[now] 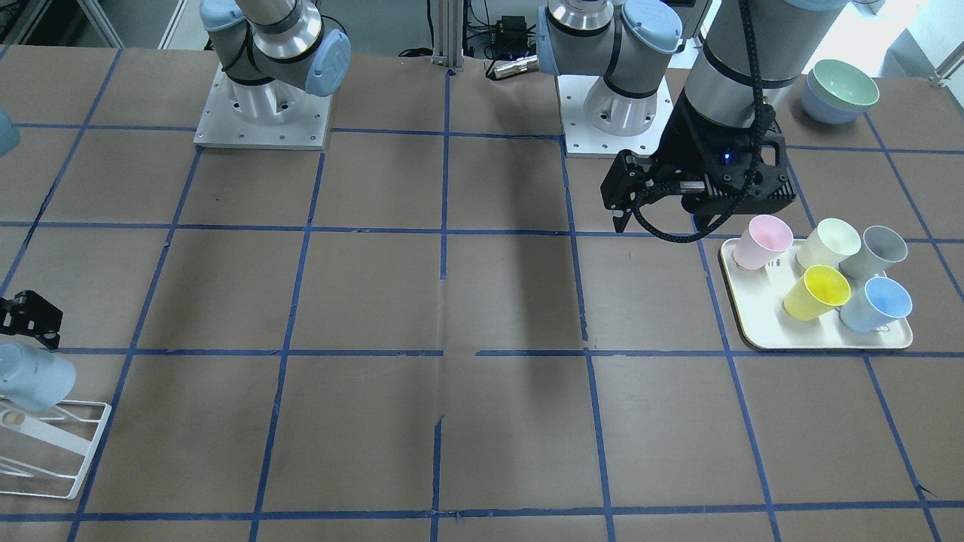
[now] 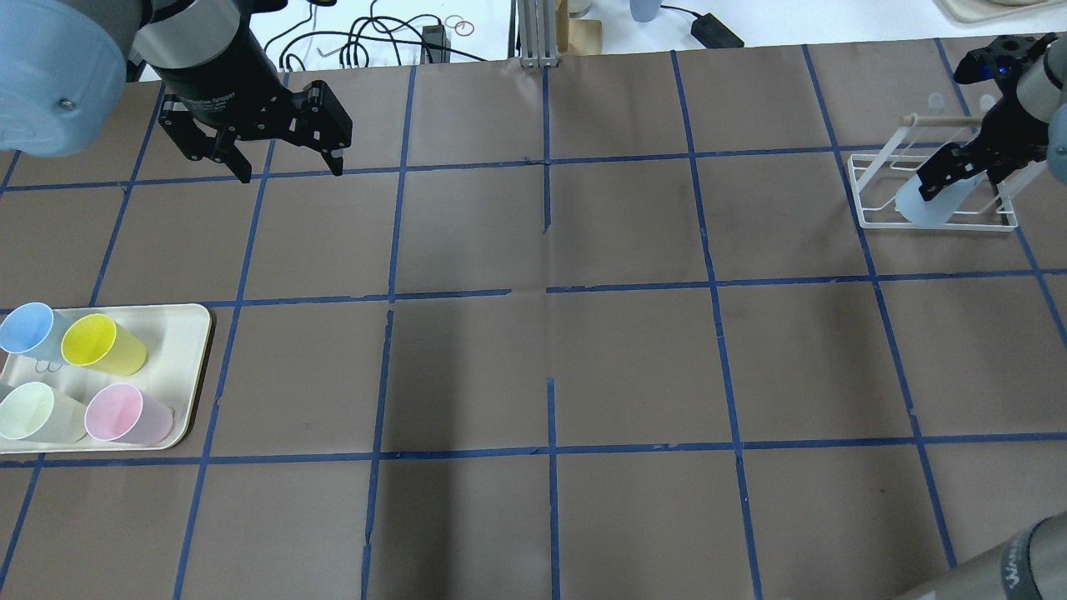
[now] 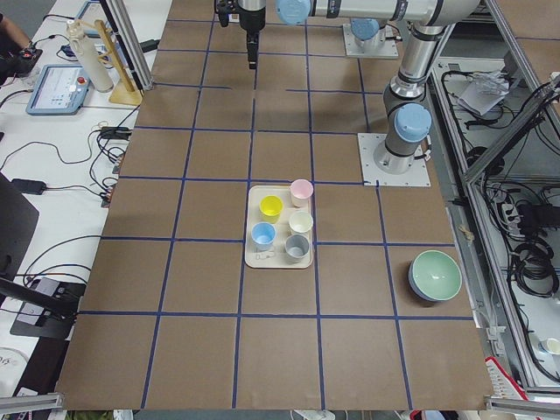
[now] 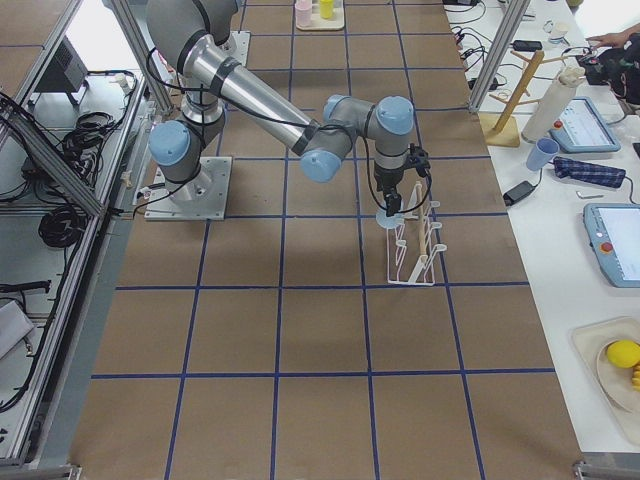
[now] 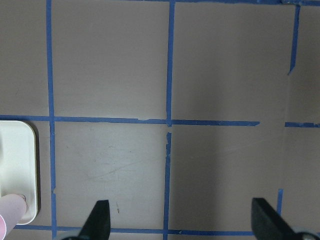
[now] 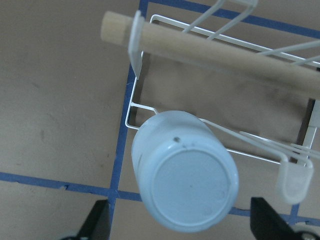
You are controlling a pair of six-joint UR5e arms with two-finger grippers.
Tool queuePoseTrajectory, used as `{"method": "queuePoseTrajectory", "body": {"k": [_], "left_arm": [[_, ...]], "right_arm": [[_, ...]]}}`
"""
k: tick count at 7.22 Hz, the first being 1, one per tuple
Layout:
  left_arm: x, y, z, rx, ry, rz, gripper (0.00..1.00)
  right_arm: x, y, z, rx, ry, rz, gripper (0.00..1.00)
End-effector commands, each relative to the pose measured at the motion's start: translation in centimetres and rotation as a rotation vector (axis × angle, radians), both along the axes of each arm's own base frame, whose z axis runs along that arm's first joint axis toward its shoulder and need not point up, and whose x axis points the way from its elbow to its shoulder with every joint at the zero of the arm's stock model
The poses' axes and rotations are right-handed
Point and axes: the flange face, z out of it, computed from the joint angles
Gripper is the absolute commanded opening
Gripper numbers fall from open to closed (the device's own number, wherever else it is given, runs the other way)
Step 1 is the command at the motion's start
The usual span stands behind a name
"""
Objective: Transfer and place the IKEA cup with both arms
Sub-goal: 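Lower the right gripper and close it on the light blue cup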
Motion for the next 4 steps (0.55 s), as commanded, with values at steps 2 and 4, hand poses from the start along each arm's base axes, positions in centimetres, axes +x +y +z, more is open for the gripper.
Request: {"method": "queuePoseTrajectory", "body": {"k": [2,4], "left_arm": [[0.01,-0.01,0.06,-0.001,0.000,0.000,1.00],[0.01,-0.01,0.06,-0.001,0.000,0.000,1.00]], "right_arm": [[-0.24,-0.66,-0.80,-0.017,-0.001,0.004,0.95],[-0.33,-1.03,-0.97,-0.028,0.004,0.004,0.86]]}}
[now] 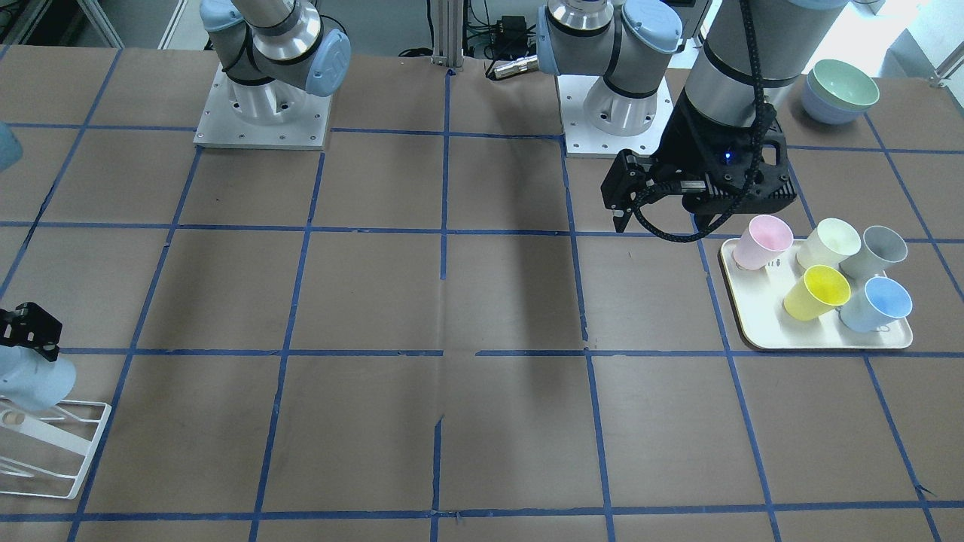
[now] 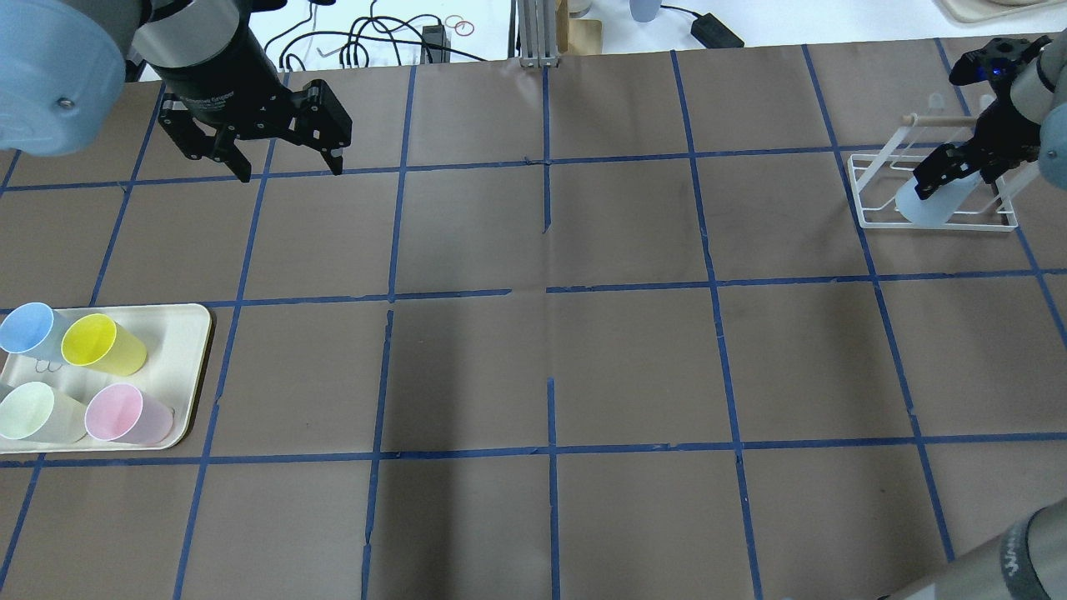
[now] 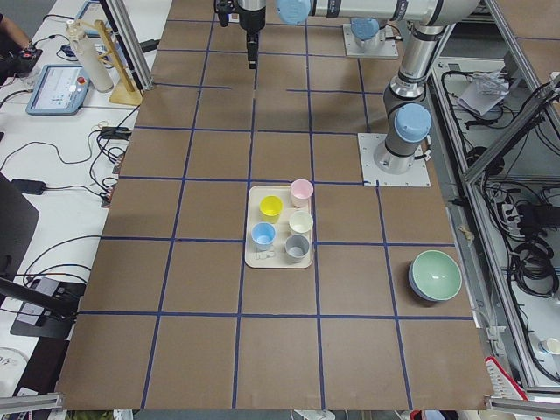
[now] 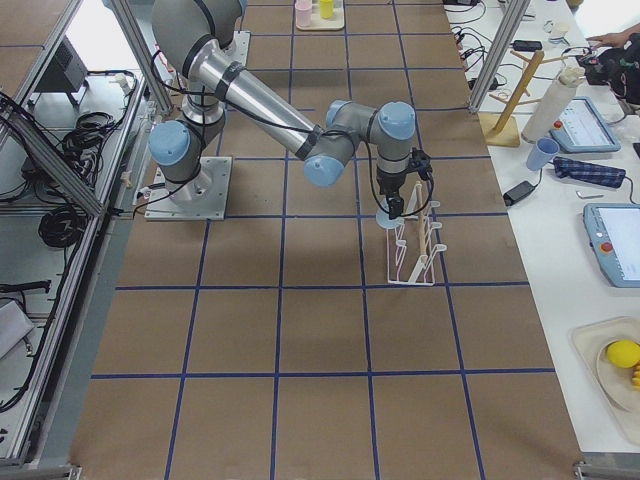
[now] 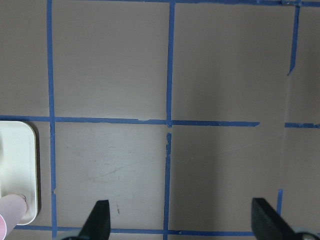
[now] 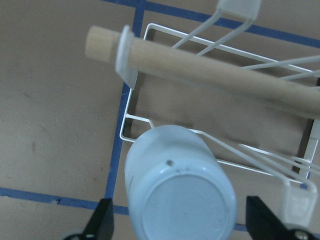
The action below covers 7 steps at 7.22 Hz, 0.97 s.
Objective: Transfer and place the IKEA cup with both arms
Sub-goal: 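Lower the right gripper and close it on the light blue cup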
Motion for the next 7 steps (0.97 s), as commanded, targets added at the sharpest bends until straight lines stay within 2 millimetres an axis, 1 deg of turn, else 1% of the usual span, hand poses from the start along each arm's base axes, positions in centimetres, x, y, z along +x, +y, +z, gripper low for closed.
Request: {"method": "queuePoseTrajectory", "body": {"k": [1,2,3,4,6,7], "left_arm": [[0.00,0.00,0.00,0.000,0.000,0.000,1.00],[0.00,0.02,-0.07,0.001,0.000,0.000,1.00],[0.00,0.02,-0.07,0.001,0.000,0.000,1.00],[0.00,0.02,-0.07,0.001,0.000,0.000,1.00],[0.00,0.02,-0.07,0.001,0.000,0.000,1.00],[0.00,0.02,-0.07,0.001,0.000,0.000,1.00]], "right_arm": [[0.02,-0.27,0.03,-0.010,-0.001,0.001,0.84],[0.05,-0.27,0.12,-0.012,-0.004,0.000,0.83],[0.05,-0.27,0.13,-0.012,-0.003,0.002,0.80],[0.05,-0.24,0.22,-0.013,-0.002,0.000,0.69],[0.05,-0.24,0.48,-0.017,0.001,0.000,0.24],[0.05,-0.17,0.65,-0.017,0.004,0.000,0.14]]}}
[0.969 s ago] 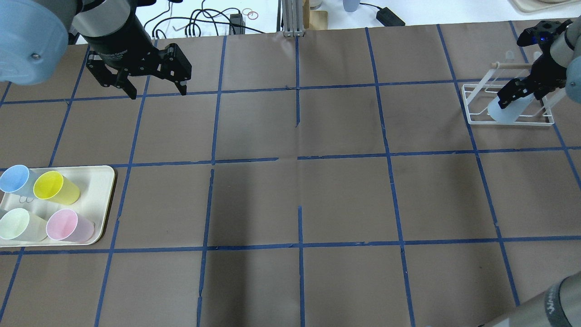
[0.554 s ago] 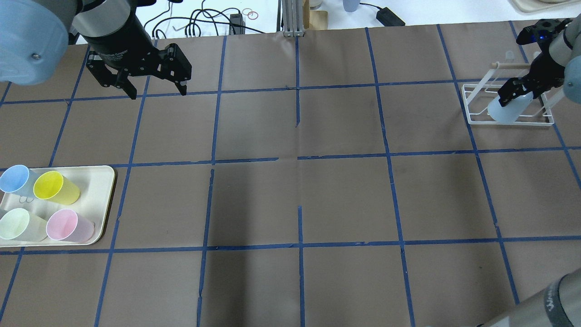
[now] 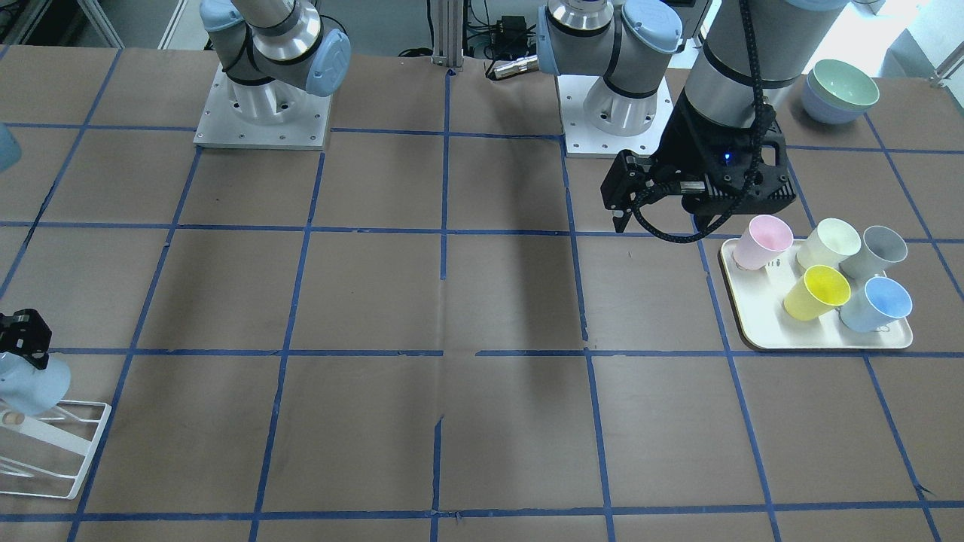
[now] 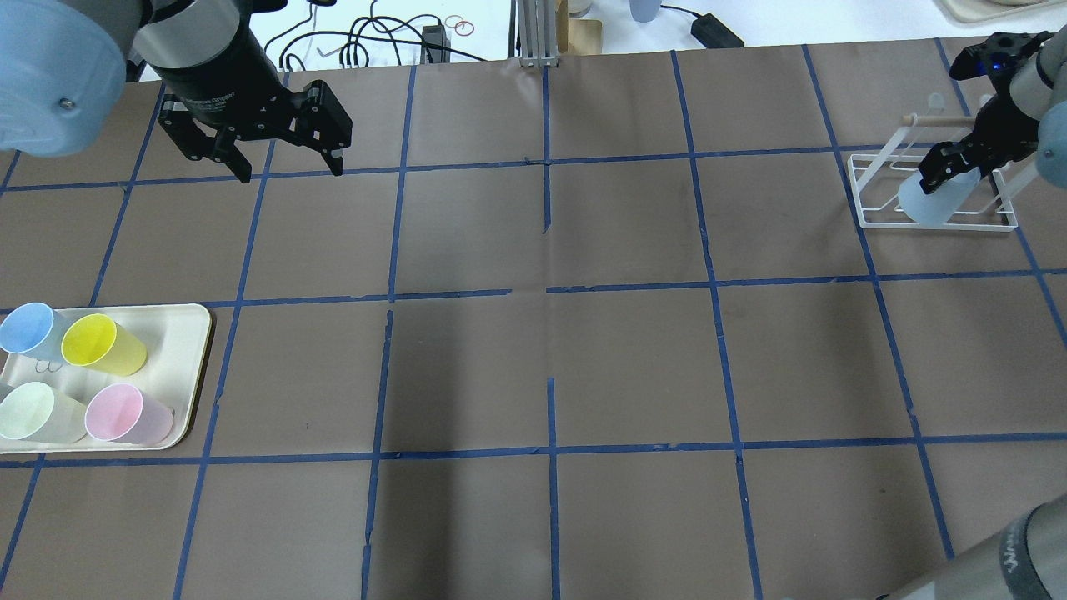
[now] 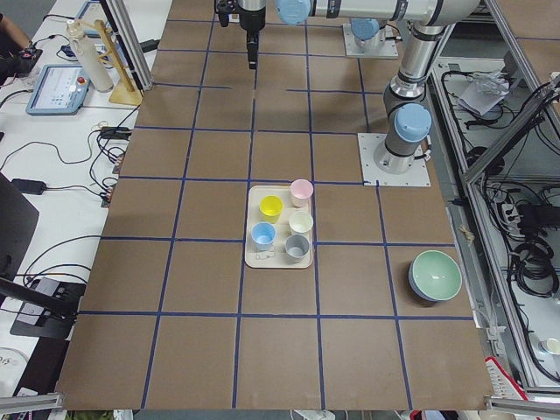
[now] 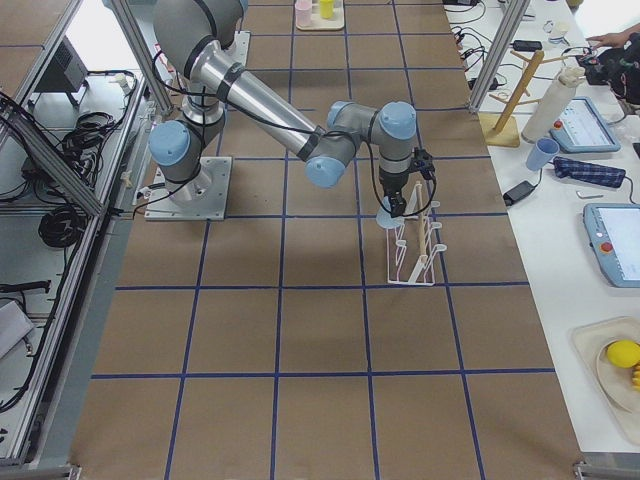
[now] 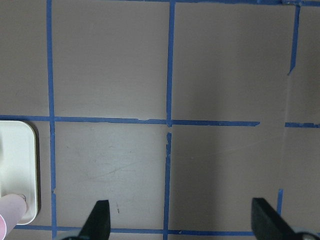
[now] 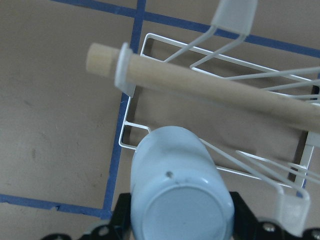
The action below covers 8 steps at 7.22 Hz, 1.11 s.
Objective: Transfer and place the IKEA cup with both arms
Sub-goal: 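Lower the right gripper and close it on the light blue cup, then lift the light blue cup off the rack with the right gripper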
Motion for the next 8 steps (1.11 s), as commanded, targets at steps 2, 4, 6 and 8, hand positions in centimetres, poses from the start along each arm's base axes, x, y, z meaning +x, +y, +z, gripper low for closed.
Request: {"method": "queuePoseTrajectory", "body": {"k": [2,4,6,8], "left_arm": [[0.0,0.0,0.0,0.000,0.000,0.000,1.00],[0.0,0.0,0.0,0.000,0.000,0.000,1.00],[0.0,0.0,0.0,0.000,-0.002,-0.001,1.00],[0.1,0.0,-0.1,0.002,0.001,0.000,1.00]], "right_arm": [[0.0,0.0,0.8,-0.011,0.008,0.000,0.03],[0.1,0.1,3.8,-0.043,0.030,0.002,0.03],[0.8,1.5,7.0,-0.054,0.035,0.002,0.03],[1.5,3.0,10.1,-0.072,0.050,0.002,0.04]]}}
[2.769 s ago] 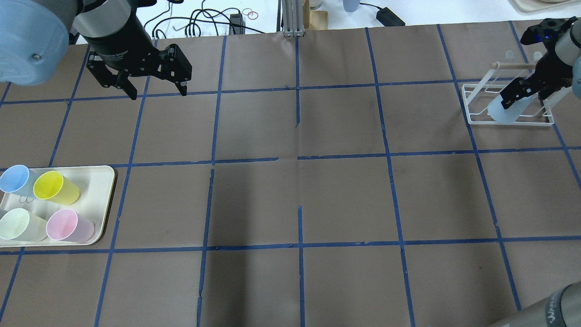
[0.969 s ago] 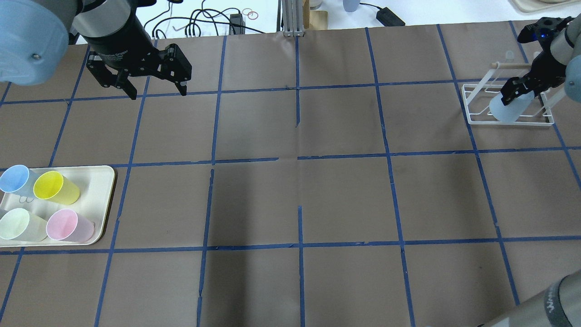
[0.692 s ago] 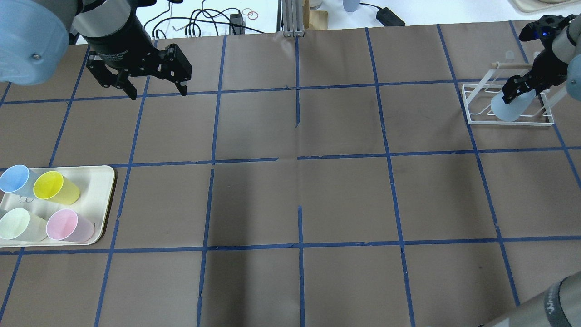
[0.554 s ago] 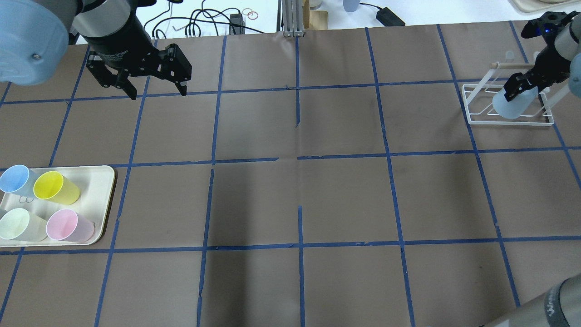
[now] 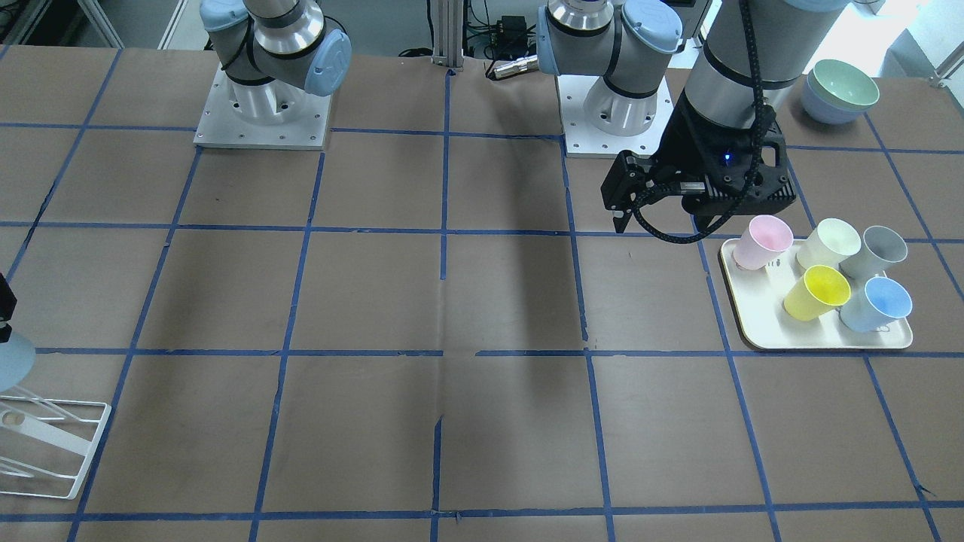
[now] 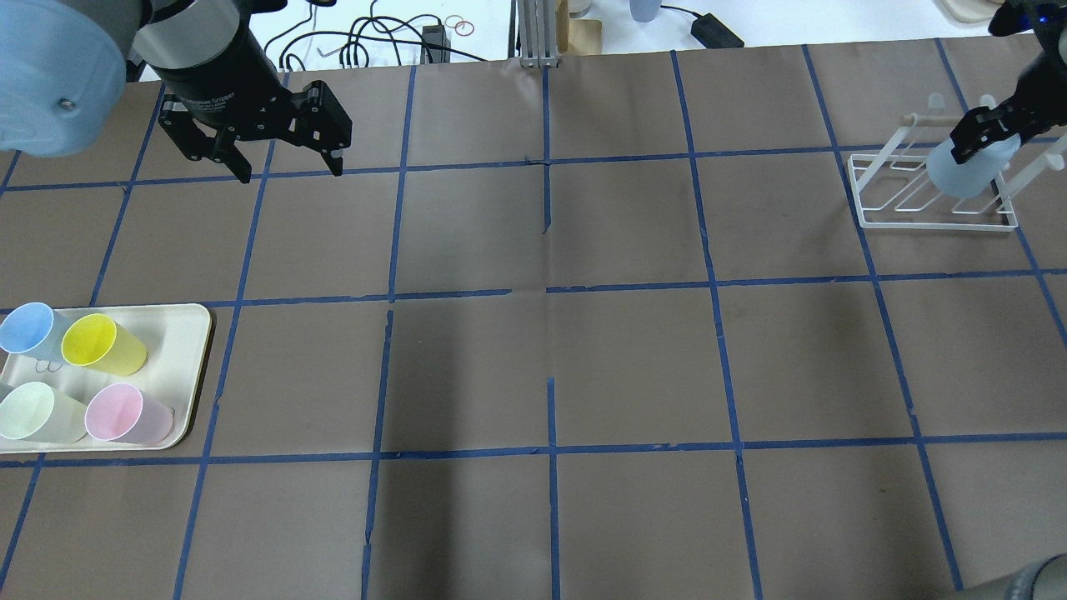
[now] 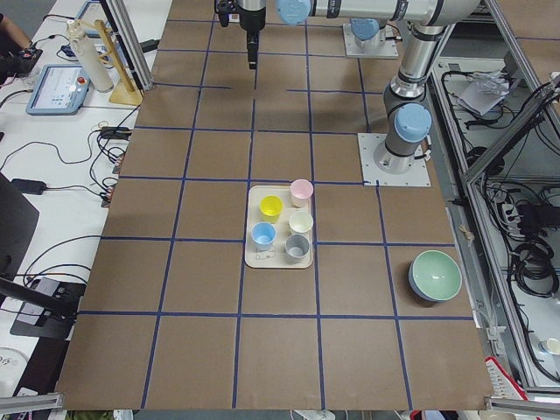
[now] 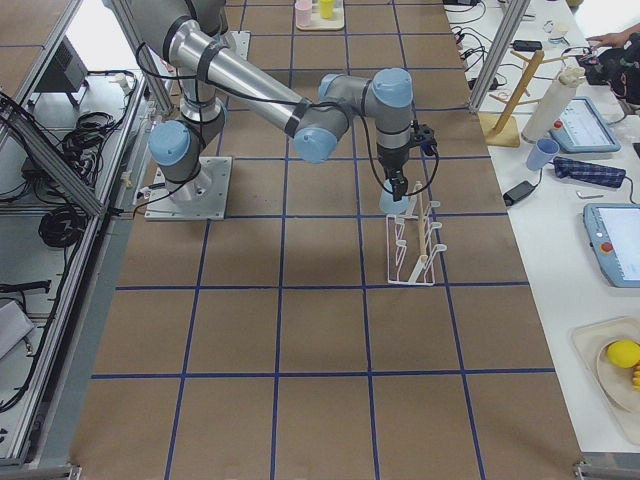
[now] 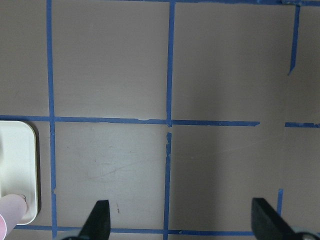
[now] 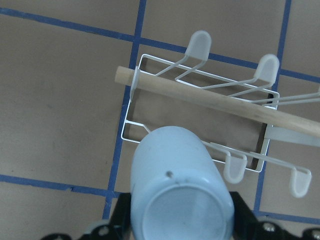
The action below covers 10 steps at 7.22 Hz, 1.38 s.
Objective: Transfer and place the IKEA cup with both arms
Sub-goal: 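Lift the light blue cup off the rack with the right gripper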
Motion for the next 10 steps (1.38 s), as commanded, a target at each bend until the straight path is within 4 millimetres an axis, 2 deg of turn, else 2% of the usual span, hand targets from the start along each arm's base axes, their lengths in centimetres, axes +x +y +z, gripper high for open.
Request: {"method": "queuePoseTrajectory", "body": {"k": [1,2,3,4,5,6,7,8,9,10], "left_arm": [[0.0,0.0,0.0,0.001,0.001,-0.009,1.00],[0.1,0.0,-0.1,0.002,-0.001,-0.050,1.00],[0.1,0.0,-0.1,0.002,-0.001,-0.052,1.00],[0.1,0.0,-0.1,0.002,0.000,-0.052,1.00],[0.2,0.0,0.0,0.001,0.000,-0.050,1.00],[0.2,-0.1,0.1,-0.002,0.000,-0.050,1.00],[0.2,-0.1,0.1,-0.002,0.002,-0.050,1.00],[0.3,0.0,0.1,0.000,0.034,-0.042,1.00],[2.3,-0.6,0.2,0.000,0.115,0.007,1.00],[5.0,-1.0,0.2,0.002,0.195,0.057,1.00]], "right_arm": [[0.6,1.3,2.8,-0.026,0.017,0.004,0.04],[2.1,2.3,3.9,-0.004,-0.016,0.023,0.03],[5.3,3.3,4.7,0.022,-0.144,0.063,0.01],[8.0,4.5,6.5,0.009,-0.228,0.097,0.01],[12.5,6.0,7.6,0.035,-0.385,0.136,0.00],[17.3,7.0,9.7,0.013,-0.505,0.106,0.00],[21.2,7.8,10.2,0.038,-0.542,0.098,0.00],[26.1,8.2,10.3,0.065,-0.649,0.103,0.00],[30.0,8.7,10.1,0.099,-0.786,0.110,0.00],[31.8,9.1,10.8,0.107,-0.907,0.107,0.00]]}}
